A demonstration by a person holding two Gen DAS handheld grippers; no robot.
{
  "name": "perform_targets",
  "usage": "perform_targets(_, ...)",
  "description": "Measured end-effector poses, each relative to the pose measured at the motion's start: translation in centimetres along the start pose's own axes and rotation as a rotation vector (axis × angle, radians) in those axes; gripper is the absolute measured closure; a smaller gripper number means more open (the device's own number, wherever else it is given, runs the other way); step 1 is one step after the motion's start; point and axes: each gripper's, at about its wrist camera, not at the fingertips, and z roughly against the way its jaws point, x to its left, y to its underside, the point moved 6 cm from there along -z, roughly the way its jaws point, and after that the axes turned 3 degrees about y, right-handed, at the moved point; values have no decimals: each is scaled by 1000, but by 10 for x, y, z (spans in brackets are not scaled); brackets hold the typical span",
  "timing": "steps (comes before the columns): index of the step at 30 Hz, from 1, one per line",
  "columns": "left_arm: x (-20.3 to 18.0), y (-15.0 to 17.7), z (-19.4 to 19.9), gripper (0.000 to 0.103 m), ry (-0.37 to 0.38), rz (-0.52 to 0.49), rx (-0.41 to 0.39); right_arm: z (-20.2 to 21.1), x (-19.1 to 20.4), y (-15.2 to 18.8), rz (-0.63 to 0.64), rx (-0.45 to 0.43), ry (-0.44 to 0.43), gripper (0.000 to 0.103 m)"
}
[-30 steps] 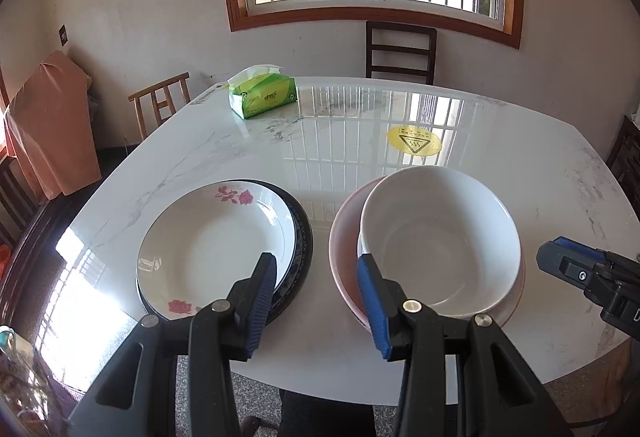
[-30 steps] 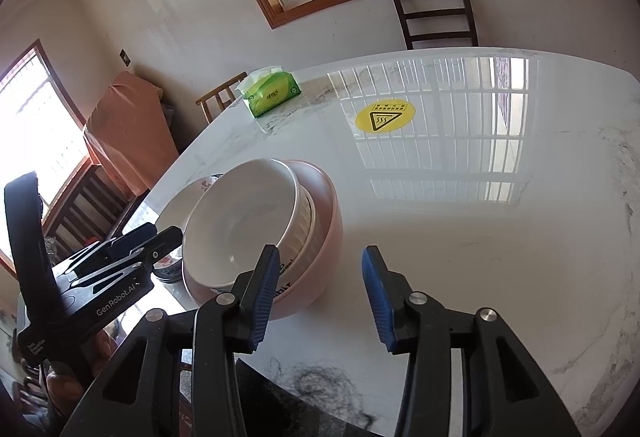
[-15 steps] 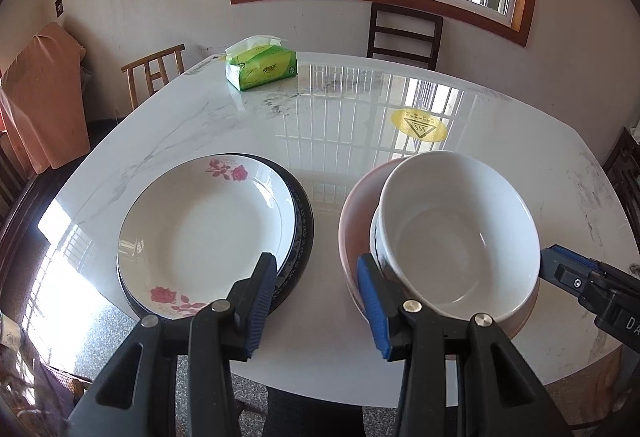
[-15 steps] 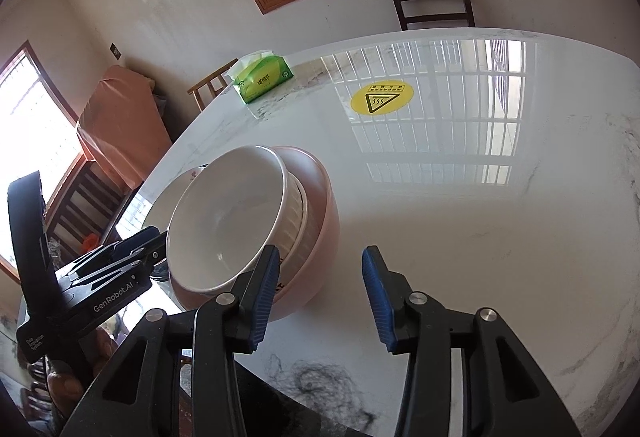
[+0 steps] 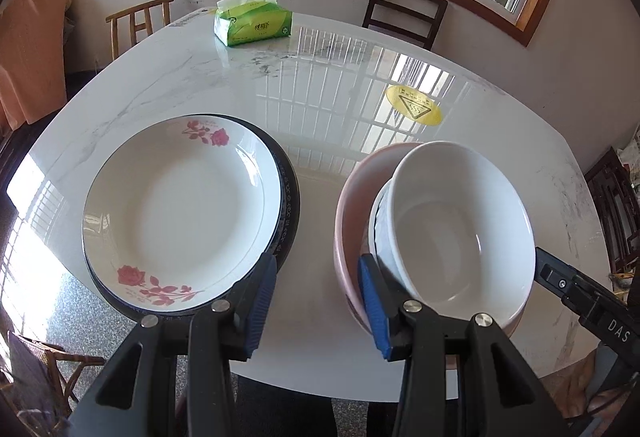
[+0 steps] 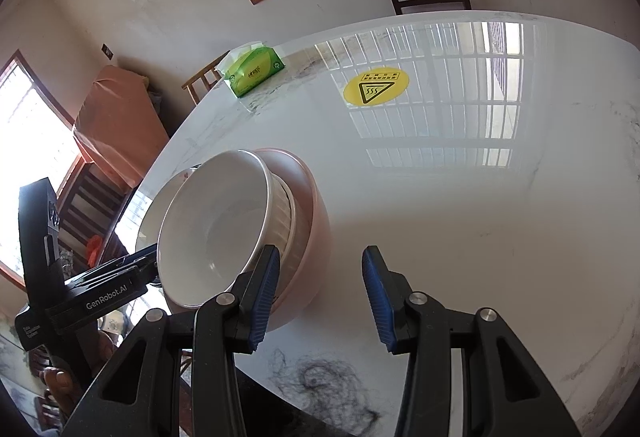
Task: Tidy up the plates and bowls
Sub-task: 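Close both grippers on the pink bowl rim holding the nested bowls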
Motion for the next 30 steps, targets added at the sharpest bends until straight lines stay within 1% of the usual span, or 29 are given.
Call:
perform_targets(5, 0, 0, -5, 60, 22, 17, 33, -6, -1, -1, 13, 43, 38, 60)
perform_targets(7, -3, 0, -5, 60, 7, 4, 36, -6, -3, -3, 22, 47, 60, 54)
perform_targets(11, -16, 1, -5, 60, -27, -48, 42, -3, -10, -6, 30, 62, 92, 52)
perform_targets(15, -18, -4, -11, 60, -8, -54, 89, -3, -12, -11, 47, 90, 95, 52)
perform_targets(18, -12, -12, -18, 60, 24, -19, 136, -5, -9, -17, 85, 103, 116, 52)
perform_targets(20, -4, -15, -21, 58, 35, 24, 170, -8, -9, -20, 90, 126, 105, 52)
perform_targets(22, 1, -16, -24, 58, 96, 83, 230, -9, -10, -22, 91, 140, 98, 50)
perform_targets(23, 4, -15, -23, 58, 119, 111, 248, -9, -11, -22, 91, 145, 96, 50)
perform_targets(27, 12, -13, -23, 55, 173, 191, 305, -10, -13, -23, 103, 154, 101, 45)
perform_targets(30, 13, -12, -14, 55, 183, 209, 317, -10, -12, -23, 108, 159, 97, 45)
